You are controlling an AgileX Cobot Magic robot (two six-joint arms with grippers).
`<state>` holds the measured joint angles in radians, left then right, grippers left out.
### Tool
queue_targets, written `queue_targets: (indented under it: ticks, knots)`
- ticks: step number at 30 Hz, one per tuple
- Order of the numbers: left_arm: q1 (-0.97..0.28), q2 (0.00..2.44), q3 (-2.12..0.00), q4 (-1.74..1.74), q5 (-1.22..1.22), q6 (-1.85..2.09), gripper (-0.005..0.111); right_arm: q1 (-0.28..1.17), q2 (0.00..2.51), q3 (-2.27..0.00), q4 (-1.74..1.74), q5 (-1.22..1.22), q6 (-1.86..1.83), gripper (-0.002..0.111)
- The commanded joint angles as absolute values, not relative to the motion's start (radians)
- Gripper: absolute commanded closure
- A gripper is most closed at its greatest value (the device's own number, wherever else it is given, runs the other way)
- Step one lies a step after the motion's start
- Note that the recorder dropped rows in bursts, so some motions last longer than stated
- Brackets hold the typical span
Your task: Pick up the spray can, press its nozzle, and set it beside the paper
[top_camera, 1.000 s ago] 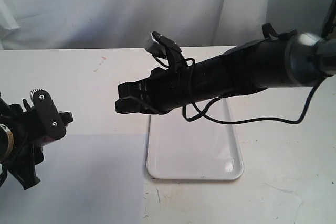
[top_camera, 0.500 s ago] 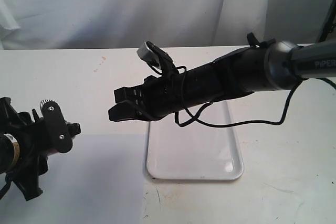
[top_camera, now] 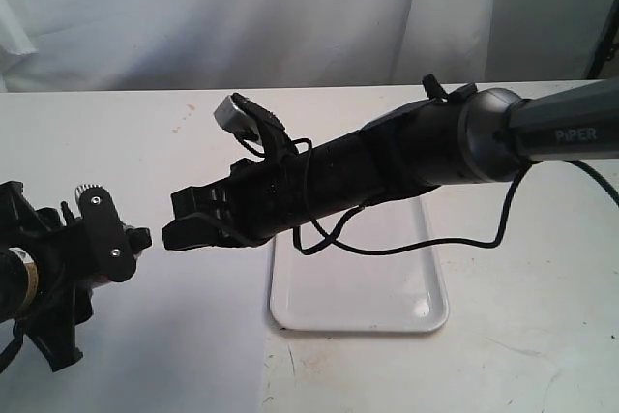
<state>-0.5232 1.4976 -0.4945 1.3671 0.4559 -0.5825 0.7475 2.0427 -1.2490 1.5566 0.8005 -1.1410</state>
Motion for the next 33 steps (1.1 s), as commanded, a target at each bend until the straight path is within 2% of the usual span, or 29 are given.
queue_targets:
  ticks: [1,33]
  knots:
    - [-0.529,1.494,-0.495,1.367,0.442,-0.594,0.107,0.750,2.041,-1.256,1.585,0.799,-1.165,0.108]
    - [-0.529,1.494,-0.495,1.363,0.402,-0.564,0.107,0.803,2.089,-1.256,1.665,0.763,-1.235,0.108]
